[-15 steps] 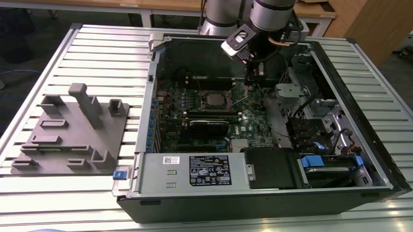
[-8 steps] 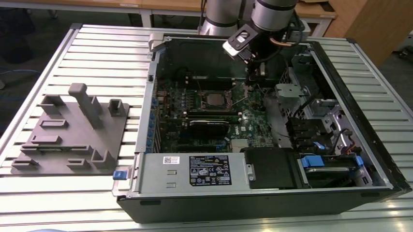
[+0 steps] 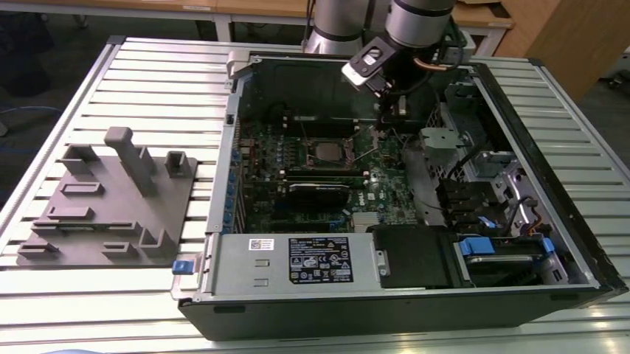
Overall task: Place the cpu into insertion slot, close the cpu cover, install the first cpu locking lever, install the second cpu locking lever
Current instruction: 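Close the cpu cover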
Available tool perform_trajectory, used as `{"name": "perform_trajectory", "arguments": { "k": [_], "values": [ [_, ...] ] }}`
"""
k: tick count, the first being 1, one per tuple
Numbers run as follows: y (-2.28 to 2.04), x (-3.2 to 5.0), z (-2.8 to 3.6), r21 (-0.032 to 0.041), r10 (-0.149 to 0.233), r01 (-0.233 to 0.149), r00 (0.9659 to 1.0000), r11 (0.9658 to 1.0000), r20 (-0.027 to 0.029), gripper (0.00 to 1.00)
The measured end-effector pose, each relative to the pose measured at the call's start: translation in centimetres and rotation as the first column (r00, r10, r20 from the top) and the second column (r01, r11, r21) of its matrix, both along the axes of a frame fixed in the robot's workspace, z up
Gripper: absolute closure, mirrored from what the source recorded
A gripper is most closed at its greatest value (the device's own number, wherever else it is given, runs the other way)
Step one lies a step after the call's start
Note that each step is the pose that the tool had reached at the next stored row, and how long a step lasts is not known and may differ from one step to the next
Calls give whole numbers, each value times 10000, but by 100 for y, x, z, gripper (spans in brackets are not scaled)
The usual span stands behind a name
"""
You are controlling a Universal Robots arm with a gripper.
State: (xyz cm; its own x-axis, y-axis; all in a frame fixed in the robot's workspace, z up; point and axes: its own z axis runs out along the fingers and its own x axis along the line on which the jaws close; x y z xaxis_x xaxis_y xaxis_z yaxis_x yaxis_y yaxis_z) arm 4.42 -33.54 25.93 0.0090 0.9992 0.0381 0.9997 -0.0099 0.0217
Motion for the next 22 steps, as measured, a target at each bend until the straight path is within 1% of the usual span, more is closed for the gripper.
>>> {"name": "perform_trajectory", "arguments": {
  "k": [16,22],
  "values": [
    [12,65,-4,0,0,0,10000,10000,0,89],
    [16,77,-5,0,0,0,10000,10000,0,89]
  ]
}}
